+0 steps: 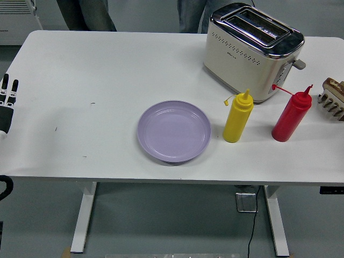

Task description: Push plate across desktop,pick up the break from the machine,place the break in the plate

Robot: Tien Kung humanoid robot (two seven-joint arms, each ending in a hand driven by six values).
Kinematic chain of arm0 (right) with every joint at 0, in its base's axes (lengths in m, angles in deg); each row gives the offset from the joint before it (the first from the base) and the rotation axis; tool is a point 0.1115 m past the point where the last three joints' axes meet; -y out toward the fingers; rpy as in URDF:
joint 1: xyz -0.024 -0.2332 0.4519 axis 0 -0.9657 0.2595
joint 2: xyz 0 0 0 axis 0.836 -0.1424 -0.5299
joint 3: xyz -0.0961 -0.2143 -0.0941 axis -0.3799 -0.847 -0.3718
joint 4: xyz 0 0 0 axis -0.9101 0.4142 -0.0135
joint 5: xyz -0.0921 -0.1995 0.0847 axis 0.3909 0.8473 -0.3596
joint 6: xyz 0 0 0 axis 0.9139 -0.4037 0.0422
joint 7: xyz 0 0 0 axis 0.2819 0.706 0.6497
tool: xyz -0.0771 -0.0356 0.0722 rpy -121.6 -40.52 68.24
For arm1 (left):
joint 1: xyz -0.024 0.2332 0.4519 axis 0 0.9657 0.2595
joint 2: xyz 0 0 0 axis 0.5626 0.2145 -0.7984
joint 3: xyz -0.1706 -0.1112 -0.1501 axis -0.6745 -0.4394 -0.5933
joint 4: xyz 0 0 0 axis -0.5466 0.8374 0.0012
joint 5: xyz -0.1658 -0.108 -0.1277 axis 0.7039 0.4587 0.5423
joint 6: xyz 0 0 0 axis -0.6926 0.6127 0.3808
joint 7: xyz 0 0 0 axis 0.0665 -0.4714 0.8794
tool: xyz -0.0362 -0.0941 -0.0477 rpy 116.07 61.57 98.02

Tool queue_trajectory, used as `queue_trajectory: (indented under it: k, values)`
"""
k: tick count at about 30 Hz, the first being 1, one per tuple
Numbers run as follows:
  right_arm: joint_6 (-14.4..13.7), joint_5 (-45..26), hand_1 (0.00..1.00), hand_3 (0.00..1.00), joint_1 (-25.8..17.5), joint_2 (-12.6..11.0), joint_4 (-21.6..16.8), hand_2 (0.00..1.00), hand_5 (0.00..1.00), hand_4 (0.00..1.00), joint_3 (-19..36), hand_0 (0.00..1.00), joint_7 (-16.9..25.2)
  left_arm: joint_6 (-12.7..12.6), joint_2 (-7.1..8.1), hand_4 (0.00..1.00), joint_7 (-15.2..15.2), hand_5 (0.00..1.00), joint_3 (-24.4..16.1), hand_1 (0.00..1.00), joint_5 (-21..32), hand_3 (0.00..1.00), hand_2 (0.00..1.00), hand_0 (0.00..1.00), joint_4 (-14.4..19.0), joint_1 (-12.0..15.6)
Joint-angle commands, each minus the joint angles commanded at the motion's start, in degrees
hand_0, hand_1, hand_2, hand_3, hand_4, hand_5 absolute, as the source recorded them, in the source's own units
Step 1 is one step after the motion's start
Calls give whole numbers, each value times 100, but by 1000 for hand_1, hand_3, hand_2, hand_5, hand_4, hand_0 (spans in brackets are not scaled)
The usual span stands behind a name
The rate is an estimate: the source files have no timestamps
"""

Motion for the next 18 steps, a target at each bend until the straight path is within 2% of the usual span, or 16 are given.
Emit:
queue_trajectory:
  k: [18]
  values:
    - [0,3,792,795,10,-1,-11,791,425,429,1,811,6,0,18,665,-18,998,21,838,23,833,877,838,6,-11]
